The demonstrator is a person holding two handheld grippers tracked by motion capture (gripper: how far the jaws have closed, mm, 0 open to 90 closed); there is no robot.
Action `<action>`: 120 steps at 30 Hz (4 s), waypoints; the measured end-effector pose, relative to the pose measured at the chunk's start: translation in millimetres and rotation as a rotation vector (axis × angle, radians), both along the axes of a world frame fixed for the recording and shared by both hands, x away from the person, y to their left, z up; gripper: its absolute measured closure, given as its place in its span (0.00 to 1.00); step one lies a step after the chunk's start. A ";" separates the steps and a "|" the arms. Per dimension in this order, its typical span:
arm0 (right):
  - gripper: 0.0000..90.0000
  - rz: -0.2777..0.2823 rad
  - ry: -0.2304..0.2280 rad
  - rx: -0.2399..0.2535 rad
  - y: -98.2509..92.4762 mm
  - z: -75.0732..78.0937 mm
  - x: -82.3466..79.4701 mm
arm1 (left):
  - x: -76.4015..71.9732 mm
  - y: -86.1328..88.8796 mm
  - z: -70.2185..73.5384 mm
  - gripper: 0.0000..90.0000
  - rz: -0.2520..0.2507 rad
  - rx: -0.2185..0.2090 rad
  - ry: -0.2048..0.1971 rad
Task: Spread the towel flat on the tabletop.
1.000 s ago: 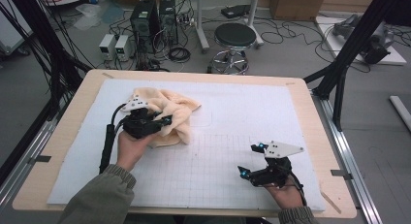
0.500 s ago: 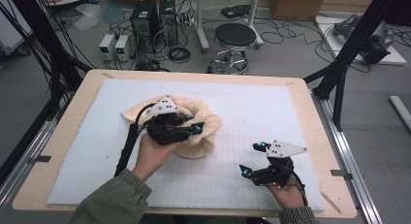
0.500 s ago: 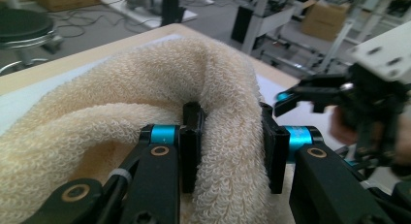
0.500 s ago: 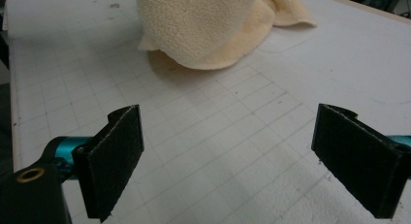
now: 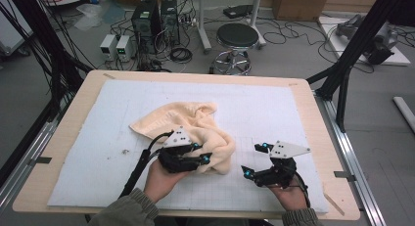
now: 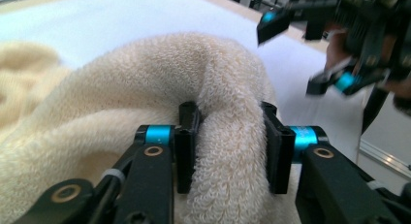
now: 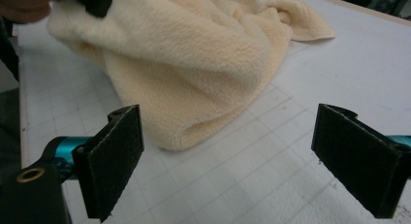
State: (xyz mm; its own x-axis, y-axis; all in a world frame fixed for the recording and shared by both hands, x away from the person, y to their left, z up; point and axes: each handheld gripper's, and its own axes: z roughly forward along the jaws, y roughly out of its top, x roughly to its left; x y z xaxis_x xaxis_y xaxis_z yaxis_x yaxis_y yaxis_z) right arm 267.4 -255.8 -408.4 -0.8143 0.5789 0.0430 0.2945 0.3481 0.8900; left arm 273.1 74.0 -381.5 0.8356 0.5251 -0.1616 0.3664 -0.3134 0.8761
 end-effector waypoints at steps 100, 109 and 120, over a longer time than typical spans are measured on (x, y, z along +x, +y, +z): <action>0.97 0.162 0.095 -0.121 28.4 11.2 58.9 | 55.6 87.5 -16.5 0.90 0.017 0.127 0.008; 0.96 0.230 0.094 -0.126 20.7 16.3 14.9 | 22.3 114.2 -0.9 0.90 -0.003 0.119 -0.031; 0.75 0.286 0.149 -0.072 28.7 13.8 2.2 | 1.0 136.7 -4.6 0.75 -0.069 0.057 0.016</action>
